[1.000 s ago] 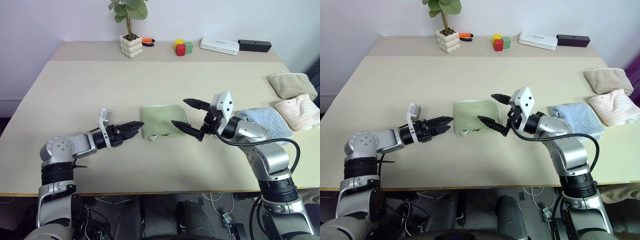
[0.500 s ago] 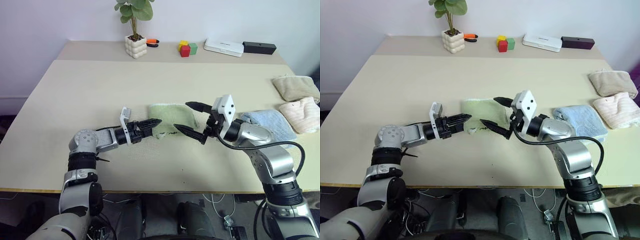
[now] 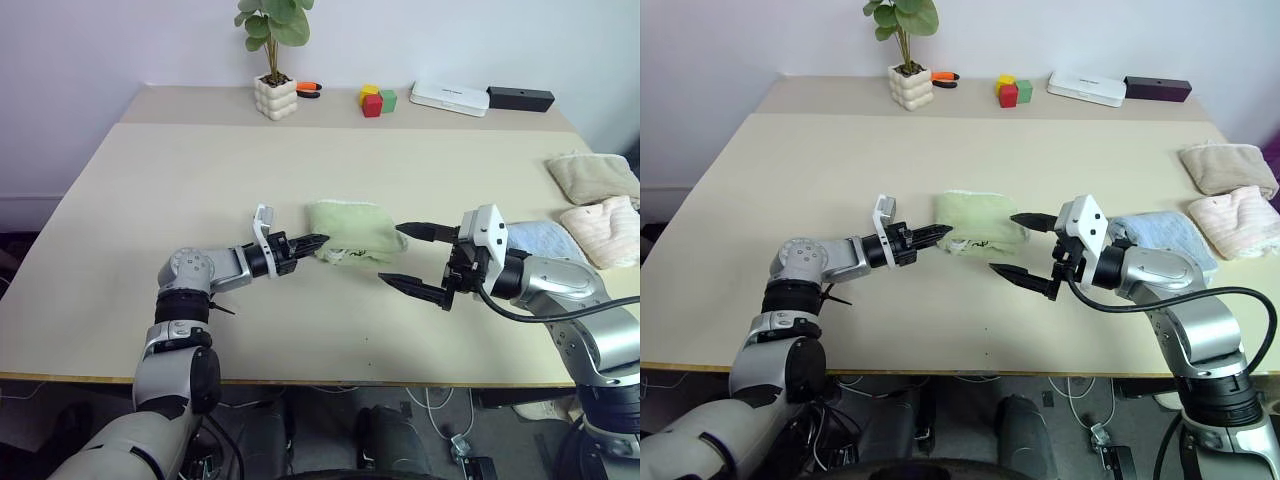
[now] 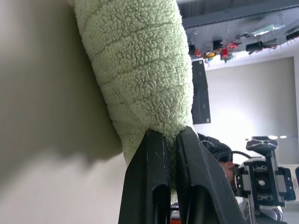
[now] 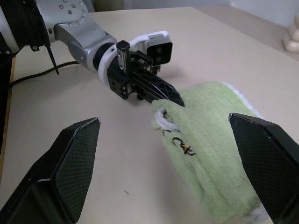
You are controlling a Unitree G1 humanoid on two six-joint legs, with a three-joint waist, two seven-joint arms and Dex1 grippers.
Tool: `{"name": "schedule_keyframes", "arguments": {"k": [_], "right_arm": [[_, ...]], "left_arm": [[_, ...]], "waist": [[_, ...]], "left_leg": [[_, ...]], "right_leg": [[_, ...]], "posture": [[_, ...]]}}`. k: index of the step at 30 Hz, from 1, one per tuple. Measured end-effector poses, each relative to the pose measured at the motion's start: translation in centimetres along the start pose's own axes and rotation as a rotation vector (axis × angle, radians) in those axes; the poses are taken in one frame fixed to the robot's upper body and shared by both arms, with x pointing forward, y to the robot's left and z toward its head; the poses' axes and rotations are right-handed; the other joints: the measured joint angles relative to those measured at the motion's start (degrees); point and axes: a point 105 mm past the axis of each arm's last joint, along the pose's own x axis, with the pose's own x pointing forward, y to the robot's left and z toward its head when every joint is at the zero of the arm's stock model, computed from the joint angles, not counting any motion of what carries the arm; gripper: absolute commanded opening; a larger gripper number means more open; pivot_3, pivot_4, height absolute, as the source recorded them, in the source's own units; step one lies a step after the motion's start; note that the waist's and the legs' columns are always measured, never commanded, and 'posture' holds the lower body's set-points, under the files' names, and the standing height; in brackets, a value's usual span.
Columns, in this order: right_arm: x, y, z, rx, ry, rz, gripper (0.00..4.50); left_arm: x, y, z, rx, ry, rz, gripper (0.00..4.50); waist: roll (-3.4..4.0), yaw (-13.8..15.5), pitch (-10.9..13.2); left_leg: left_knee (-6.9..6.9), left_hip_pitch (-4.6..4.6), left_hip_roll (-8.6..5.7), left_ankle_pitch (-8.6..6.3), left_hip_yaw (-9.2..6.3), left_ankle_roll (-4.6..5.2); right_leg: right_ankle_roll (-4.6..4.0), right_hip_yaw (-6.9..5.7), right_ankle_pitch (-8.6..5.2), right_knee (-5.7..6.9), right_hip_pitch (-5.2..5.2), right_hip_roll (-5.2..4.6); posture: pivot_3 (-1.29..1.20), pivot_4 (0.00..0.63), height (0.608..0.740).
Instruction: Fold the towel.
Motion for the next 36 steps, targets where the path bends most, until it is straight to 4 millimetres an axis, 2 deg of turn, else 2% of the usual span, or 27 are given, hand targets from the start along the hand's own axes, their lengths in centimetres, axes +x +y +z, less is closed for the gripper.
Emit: {"name": "schedule_keyframes", "arguments": {"k": [5, 8, 10, 13, 19, 22, 24, 36], "right_arm": [[-0.5, -0.2, -0.5, 0.017, 0.014, -0.014, 4.5], [-1.0, -0.5, -1.1, 0.06, 0.029, -0.035, 4.5], [-1.4, -0.9, -1.5, 0.113, 0.034, -0.055, 4.5], [-1.6, -1.1, -1.5, 0.197, 0.007, -0.059, 4.5], [-0.8, -1.2, -0.5, 0.226, -0.055, -0.008, 4.5], [0.0, -1.1, 0.4, 0.184, -0.094, 0.027, 4.5], [0.5, -1.1, 1.1, 0.14, -0.129, 0.048, 4.5], [1.5, -1.3, 0.8, 0.091, -0.132, 0.083, 4.5]], "left_arm": [[-0.6, 0.3, 1.4, 0.064, -0.098, 0.024, 0.02], [-3.1, 1.0, 3.6, 0.105, -0.226, 0.079, 0.02], [-6.4, 1.9, 5.6, 0.187, -0.357, 0.166, 0.02], [-10.9, 2.9, 7.3, 0.235, -0.519, 0.257, 0.02], [-18.9, 3.9, 7.6, 0.248, -0.81, 0.386, 0.02], [-22.0, 4.1, 7.1, 0.233, -0.937, 0.448, 0.02], [-23.1, 4.3, 6.6, 0.203, -1.02, 0.466, 0.02], [-22.9, 4.0, 4.6, 0.076, -1.258, 0.513, 0.02]], "waist": [[-0.02, -0.34, 0.01], [-0.03, -1.69, 0.02], [-0.04, -2.87, 0.02], [-0.05, -2.73, 0.04], [-0.32, -2.07, 0.18], [-0.38, -2.04, 0.21], [-0.39, -2.07, 0.2], [-0.39, -1.98, 0.18]], "left_leg": [[-0.03, 0.0, 0.04, 0.0, 0.02, 0.0], [-0.18, -0.02, 0.1, 0.0, 0.02, 0.0], [-0.37, -0.01, 0.12, 0.0, 0.05, -0.01], [-0.67, -0.02, 0.09, 0.06, 0.16, -0.09], [-0.58, -0.13, 0.05, 0.06, 0.17, -0.09], [-0.54, -0.15, 0.05, 0.05, 0.15, -0.09], [-0.54, -0.15, 0.04, 0.05, 0.14, -0.09], [-0.45, -0.15, 0.0, 0.04, 0.17, -0.06]], "right_leg": [[-0.01, 0.0, 0.0, 0.01, -0.06, 0.01], [0.04, 0.07, 0.04, 0.07, -0.24, 0.02], [0.19, 0.12, 0.12, 0.1, -0.39, 0.06], [0.2, 0.16, 0.12, 0.08, -0.53, 0.08], [0.2, 0.13, 0.12, -0.01, -0.5, 0.04], [0.19, 0.14, 0.12, -0.01, -0.5, 0.02], [0.2, 0.14, 0.12, -0.01, -0.49, 0.0], [0.21, 0.13, 0.13, -0.01, -0.42, 0.03]], "posture": [[0.0, 0.15, 0.735], [0.0, 0.15, 0.735], [0.0, 0.15, 0.735], [0.0, 0.15, 0.735], [0.0, 0.15, 0.735], [0.0, 0.15, 0.735], [0.0, 0.15, 0.735], [0.0, 0.15, 0.735]]}}
